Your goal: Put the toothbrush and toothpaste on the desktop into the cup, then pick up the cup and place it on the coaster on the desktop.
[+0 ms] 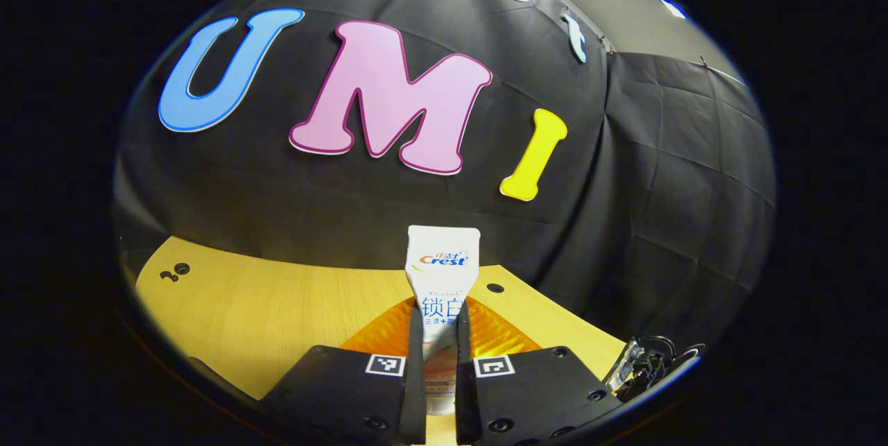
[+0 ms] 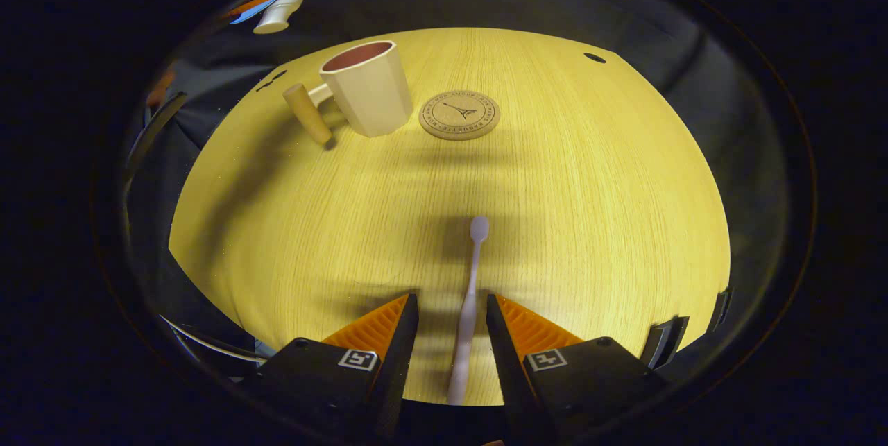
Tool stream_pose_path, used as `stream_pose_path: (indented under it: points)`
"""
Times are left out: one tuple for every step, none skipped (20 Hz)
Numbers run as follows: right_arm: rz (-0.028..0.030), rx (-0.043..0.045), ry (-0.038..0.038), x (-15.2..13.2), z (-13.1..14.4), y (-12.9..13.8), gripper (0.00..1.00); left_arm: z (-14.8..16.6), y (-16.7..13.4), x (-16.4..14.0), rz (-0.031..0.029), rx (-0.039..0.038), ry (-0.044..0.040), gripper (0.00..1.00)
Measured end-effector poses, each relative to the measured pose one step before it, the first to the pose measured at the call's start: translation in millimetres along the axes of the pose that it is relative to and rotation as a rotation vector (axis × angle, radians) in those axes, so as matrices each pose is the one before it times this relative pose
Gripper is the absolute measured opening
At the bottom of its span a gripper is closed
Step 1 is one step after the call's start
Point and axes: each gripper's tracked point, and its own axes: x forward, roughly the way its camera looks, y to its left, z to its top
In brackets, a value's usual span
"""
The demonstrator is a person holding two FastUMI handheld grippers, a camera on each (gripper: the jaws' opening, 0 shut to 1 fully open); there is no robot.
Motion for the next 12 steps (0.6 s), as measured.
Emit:
stream_pose_path:
  points:
    - [-0.00666,0.00038,0.0097,-2.24,-3.14,-1.22,0.53,-2.12,0.96,7.62,-0.00406,-0.01099,0.00299,0.22]
    - [-0.00904,-0.0001,-0.00245,6.02,3.67,-0.84,0.61,-2.96,2.31,8.53,-0.0003,-0.01592,-0.00019,0.22]
    - [-0.00621,0.00071,0.01379,-4.16,-2.5,-1.72,0.56,-1.31,1.21,6.13,0.00007,-0.01422,-0.00279,0.22]
    - [-0.01811,0.01454,0.02893,2.41,-0.49,-3.06,0.43,-7.62,2.94,12.2,0.00439,-0.01584,0.00294,0.22]
    - [-0.01566,0.0199,0.01384,0.84,1.22,-3.57,0.51,-4.53,2.39,5.76,0.00933,-0.002,0.00685,0.22]
    - [-0.01039,0.02992,0.02645,-1.33,-1.47,-1.65,0.33,-8.04,2.43,3.98,0.01127,0.00592,0.01187,0.22]
    - [-0.00762,0.02778,0.00845,2.47,1.67,-1.9,0.32,-5.83,2.58,3.36,0.00876,0.00905,0.0103,0.21]
    - [0.00119,0.01988,0.00461,-2.73,-0.25,-0.41,0.17,-5.88,1.7,3.24,0.00687,0.00579,0.00643,0.22]
    - [0.00818,-0.00721,-0.00594,0.92,1.07,-0.18,0.14,-6.9,0.12,3.0,0.0017,0.00015,0.01066,0.22]
    - [0.01067,-0.02995,-0.00788,1.11,-1.53,0.72,0.12,-7.47,0.18,2.73,0.00466,-0.00075,0.01469,0.22]
    - [0.00475,-0.01898,-0.00803,-1.5,-0.88,0.09,0.11,-4.39,0.36,0.93,0.00791,0.00295,0.01106,0.22]
    - [0.00033,0.00155,-0.00414,0.36,0.17,-0.36,0.1,-7.26,2.2,1.28,0.01015,0.00369,0.0128,0.22]
